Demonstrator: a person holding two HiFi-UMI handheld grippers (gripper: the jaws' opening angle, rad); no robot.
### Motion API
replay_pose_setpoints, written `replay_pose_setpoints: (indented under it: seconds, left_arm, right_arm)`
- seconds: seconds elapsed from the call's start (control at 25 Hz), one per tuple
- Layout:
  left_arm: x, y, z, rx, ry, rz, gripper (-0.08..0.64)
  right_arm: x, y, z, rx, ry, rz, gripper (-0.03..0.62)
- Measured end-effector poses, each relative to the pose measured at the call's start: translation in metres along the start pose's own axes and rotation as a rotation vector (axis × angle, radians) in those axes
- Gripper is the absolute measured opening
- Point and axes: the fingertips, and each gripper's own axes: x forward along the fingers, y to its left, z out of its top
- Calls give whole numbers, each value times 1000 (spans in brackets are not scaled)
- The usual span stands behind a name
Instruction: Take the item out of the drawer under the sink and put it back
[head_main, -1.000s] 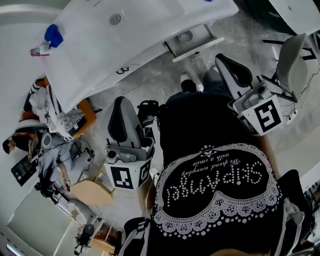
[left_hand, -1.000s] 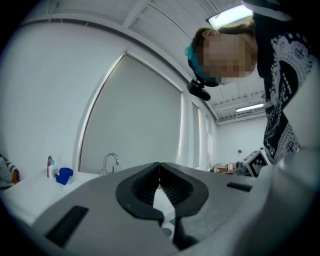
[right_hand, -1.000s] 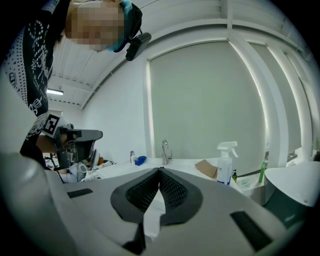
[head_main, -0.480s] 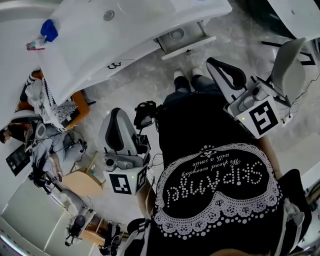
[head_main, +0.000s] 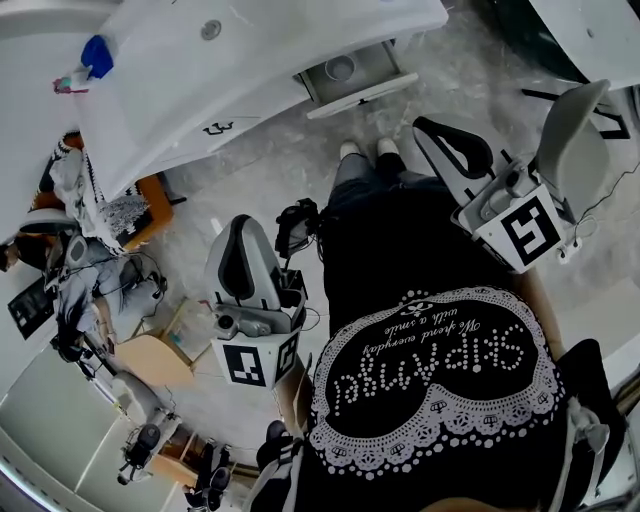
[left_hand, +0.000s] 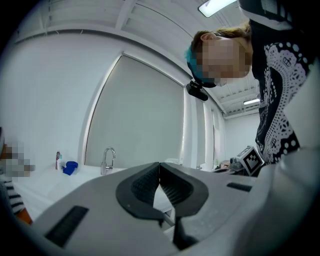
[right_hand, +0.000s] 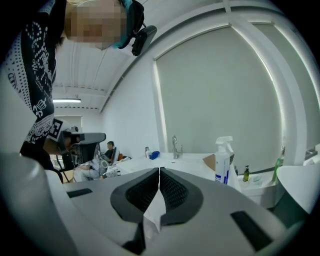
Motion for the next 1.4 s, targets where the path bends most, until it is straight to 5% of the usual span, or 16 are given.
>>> replay_pose_setpoints:
  seconds: [0.36,1.4]
  left_arm:
    - [13,-20,2,10,2,-29,6]
    - [8,-27,12,-12,-71,-3,6]
  right_arm:
    - [-18,-9,-6,13,27,-53,20]
    - [-13,-6,-6,-53,47,26,18]
